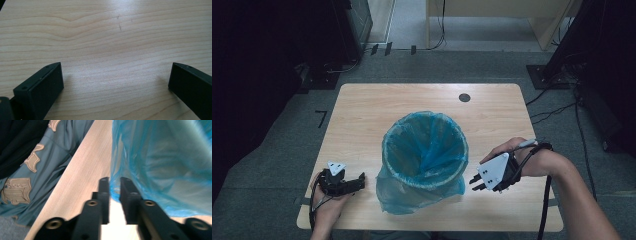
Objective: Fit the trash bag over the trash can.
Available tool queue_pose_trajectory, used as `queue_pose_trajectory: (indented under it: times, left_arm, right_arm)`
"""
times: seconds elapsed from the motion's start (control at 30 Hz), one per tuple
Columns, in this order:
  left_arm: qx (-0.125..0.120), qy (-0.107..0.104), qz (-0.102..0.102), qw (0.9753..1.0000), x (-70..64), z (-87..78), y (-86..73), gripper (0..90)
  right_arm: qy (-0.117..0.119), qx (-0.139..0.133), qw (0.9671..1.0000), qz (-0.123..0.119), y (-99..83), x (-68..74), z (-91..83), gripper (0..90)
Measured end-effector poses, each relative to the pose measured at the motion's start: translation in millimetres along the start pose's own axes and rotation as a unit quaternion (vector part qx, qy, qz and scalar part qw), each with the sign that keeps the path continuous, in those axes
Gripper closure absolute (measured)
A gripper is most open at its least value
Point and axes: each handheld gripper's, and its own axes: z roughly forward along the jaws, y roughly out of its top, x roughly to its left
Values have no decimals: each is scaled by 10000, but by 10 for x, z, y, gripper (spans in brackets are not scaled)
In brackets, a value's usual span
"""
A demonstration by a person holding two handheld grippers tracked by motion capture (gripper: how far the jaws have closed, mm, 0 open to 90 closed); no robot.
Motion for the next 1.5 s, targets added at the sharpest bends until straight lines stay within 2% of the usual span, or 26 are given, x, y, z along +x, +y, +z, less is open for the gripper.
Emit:
queue_pose_trajectory:
  times: [0.07, 0.13, 0.23, 0.33, 0.43, 0.57, 0.67, 0.73, 0.87, 0.9, 0.93, 0.97, 1.0, 1.1, 1.13, 1.2, 1.37, 1.47, 1.5]
  left_arm:
    - [0, 0, -1, 10000, 0, 0, 0, 0]
    - [0, 0, 0, 10000, 0, 0, 0, 0]
    - [2, 0, 2, 10000, 0, 0, 0, 0]
    - [2, -1, 1, 10000, 0, 0, 0, 0]
    - [1, -1, 2, 10000, 0, 0, 0, 0]
    - [2, -1, 2, 10000, 0, 0, 0, 0]
    - [1, -1, 2, 10000, 0, 0, 0, 0]
    - [1, -1, 1, 10000, 0, 0, 0, 0]
    - [2, -1, 1, 10000, 0, 0, 0, 0]
    - [0, 0, 0, 10000, 0, 0, 0, 0]
    - [1, 0, 1, 10000, 0, 0, 0, 0]
    - [1, 0, 2, 10000, 0, 0, 0, 0]
    - [1, 1, 2, 10000, 0, 0, 0, 0]
    - [0, 0, 1, 10000, 0, 0, 0, 0]
    - [1, 1, 0, 10000, 0, 0, 0, 0]
    - [2, 0, 3, 10000, 0, 0, 0, 0]
    - [2, 0, 2, 10000, 0, 0, 0, 0]
    - [5, 0, 2, 10000, 0, -1, 0, 0]
    - [5, 0, 3, 10000, 0, -1, 0, 0]
  right_arm:
    - [-138, -13, 9999, 92, -59, 10, 51, 675]
    - [-176, -61, 9992, 366, -124, 26, 122, 565]
    - [-268, -67, 9969, 732, -225, 75, 229, 499]
    - [-405, -134, 9920, 1192, -321, 115, 310, 395]
    - [-565, -264, 9841, 1661, -407, 141, 362, 310]
    - [-749, -377, 9653, 2472, -504, 141, 419, 170]
    - [-1025, -348, 9508, 2903, -562, 145, 458, 110]
    - [-1165, -369, 9417, 3135, -605, 140, 489, 0]
    - [-1514, -335, 9229, 3524, -694, 140, 530, 0]
    - [-1578, -339, 9191, 3594, -721, 140, 538, 0]
    - [-1615, -351, 9133, 3723, -751, 145, 550, 0]
    - [-1631, -359, 9102, 3789, -771, 149, 558, 0]
    - [-1675, -359, 9055, 3883, -801, 161, 573, 0]
    - [-1761, -286, 8975, 4033, -875, 178, 600, 0]
    - [-1818, -242, 8930, 4110, -903, 183, 608, 0]
    - [-1958, -168, 8815, 4294, -967, 191, 625, 0]
    - [-2214, -111, 8574, 4645, -1137, 231, 653, 0]
    - [-2344, -117, 8364, 4954, -1232, 254, 650, 0]
    - [-2389, -143, 8311, 5020, -1265, 260, 647, 0]
